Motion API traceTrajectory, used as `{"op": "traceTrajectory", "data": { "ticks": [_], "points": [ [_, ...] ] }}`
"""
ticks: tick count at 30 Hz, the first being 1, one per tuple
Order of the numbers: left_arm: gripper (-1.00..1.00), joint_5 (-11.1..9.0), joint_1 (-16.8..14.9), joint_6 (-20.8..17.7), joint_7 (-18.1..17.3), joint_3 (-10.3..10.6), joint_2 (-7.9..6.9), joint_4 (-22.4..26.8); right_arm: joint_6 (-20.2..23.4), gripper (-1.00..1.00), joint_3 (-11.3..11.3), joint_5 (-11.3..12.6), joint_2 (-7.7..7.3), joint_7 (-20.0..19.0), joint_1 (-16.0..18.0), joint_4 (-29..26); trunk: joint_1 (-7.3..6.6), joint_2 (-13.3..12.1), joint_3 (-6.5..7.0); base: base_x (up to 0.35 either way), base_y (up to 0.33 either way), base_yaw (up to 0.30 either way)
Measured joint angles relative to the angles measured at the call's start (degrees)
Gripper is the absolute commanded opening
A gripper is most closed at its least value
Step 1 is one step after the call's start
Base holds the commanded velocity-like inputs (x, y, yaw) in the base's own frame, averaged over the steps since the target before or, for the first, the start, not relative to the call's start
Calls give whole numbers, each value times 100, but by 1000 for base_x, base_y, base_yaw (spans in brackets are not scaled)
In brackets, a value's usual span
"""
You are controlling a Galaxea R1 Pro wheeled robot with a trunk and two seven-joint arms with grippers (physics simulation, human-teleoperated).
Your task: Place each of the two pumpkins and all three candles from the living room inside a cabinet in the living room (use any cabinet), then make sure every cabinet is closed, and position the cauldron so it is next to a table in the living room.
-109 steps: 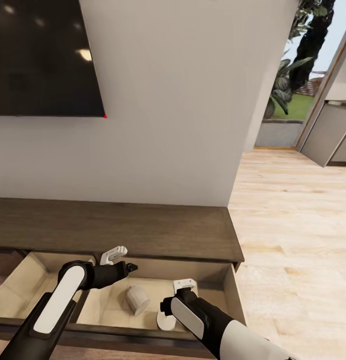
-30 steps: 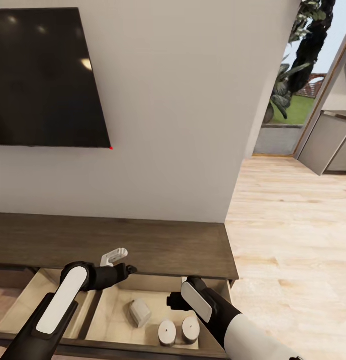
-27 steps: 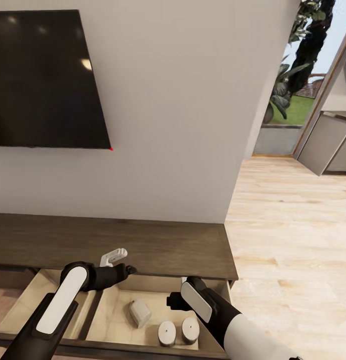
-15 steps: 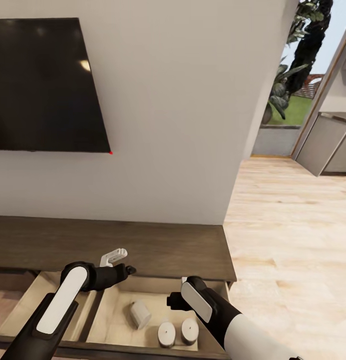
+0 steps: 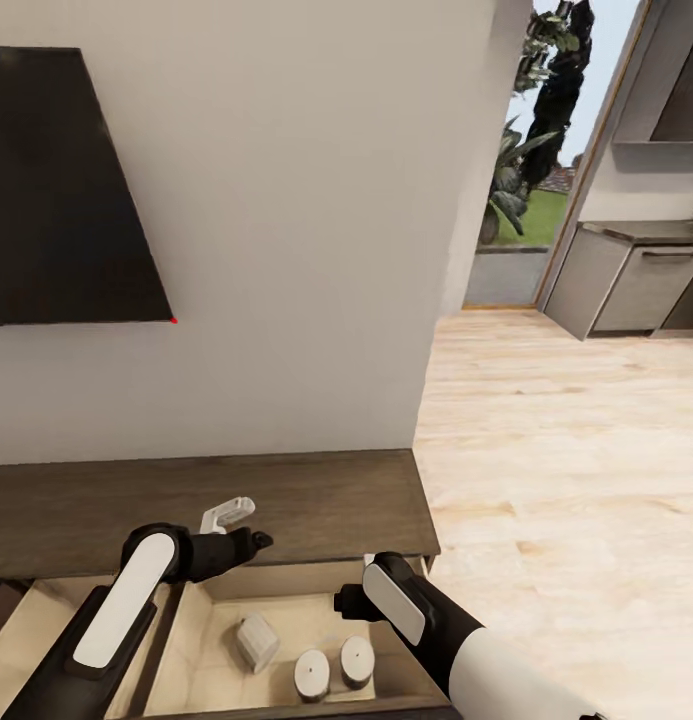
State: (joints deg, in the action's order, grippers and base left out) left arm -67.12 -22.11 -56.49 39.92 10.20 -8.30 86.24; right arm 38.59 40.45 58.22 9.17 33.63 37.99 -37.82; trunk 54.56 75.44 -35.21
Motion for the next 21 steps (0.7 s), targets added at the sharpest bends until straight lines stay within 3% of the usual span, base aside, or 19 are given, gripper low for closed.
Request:
{"op": "traceTrajectory", "data": {
  "ticks": [4,12,21],
  "points": [
    [100,-1,1,0,0,-1,0,1,0,100,3,-1,0,-1,1,1,-88,-160,72,0,0,-25],
    [100,6,1,0,0,-6,-1,1,0,100,4,-1,0,1,0,1,-89,-162,72,-2,-12,-2],
    [100,6,1,2,0,64,-7,0,6,100,5,-1,1,9,1,1,-87,-162,72,-158,-184,0]
  ]
}}
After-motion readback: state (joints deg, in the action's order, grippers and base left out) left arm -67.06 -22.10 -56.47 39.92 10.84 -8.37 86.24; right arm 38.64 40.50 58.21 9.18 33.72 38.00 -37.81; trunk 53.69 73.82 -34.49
